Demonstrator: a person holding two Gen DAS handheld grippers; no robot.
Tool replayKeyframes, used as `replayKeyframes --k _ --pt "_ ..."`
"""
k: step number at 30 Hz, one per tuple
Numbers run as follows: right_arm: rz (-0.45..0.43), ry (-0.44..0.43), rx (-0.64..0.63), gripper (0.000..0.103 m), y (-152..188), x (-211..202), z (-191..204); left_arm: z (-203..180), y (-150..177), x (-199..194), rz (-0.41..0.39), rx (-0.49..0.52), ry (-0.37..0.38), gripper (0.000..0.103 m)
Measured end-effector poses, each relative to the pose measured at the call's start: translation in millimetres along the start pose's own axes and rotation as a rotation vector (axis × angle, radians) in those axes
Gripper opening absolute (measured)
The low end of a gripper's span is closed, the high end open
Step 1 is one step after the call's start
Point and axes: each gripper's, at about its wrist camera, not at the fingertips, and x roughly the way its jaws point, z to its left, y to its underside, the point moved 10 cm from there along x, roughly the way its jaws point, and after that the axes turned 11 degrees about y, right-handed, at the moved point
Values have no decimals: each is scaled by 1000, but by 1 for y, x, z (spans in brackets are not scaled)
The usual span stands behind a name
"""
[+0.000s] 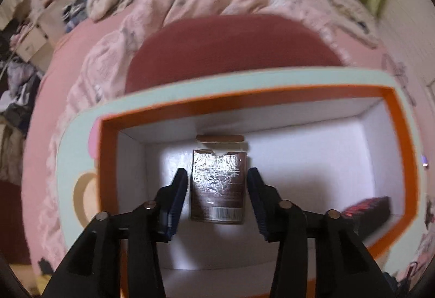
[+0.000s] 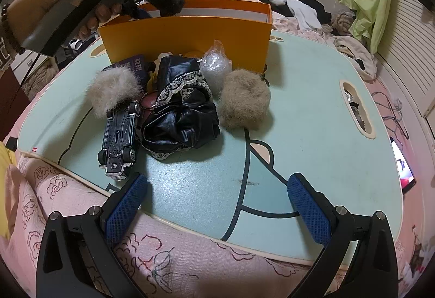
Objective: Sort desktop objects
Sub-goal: 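Lift the brown card box out and lay it in front of the tin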
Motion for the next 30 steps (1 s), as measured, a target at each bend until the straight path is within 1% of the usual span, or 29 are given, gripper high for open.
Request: replayKeyframes --k 2,3,6,8,11,13,14,16,18,19,21,24,25,27,28,30 --pt "-1 -1 -1 103 0 0 0 -1 2 4 -17 -32 48 44" --pt "-1 -1 -2 103 0 1 0 -3 2 3 -28 -21 60 40" --pt "-2 -1 -2 103 -1 0 1 -12 3 2 -31 47 84 39" --pt "-2 0 -2 103 -1 0 1 -11 6 0 -32 36 115 39" --pt "-3 0 -2 103 0 0 1 -14 4 -24 -125 -13 255 39" --pt "-3 0 -2 103 0 0 0 -23 11 -55 -213 -18 358 39" --pt "-3 0 -2 103 0 0 0 -27 16 -67 -243 -8 392 39" --pt "-3 1 -2 103 0 0 0 -36 38 -97 -314 16 454 39" --pt "-3 1 -3 103 0 0 0 -42 62 -114 -349 43 496 39" --pt "-3 1 -3 103 0 0 0 -47 82 -120 -357 68 516 39" --pt "-3 1 -3 103 0 0 0 -50 110 -124 -362 96 518 39" --pt "-3 1 -3 103 0 1 0 -50 149 -113 -343 112 483 39" --pt "-4 1 -4 103 0 1 -1 -49 159 -104 -331 108 457 39" --pt "-4 1 -4 103 0 1 0 -52 167 -91 -342 114 425 39" --pt "-4 1 -3 103 1 0 0 -52 165 -87 -362 110 432 39" --pt "-4 2 -4 103 1 0 0 -53 159 -85 -405 73 449 46"
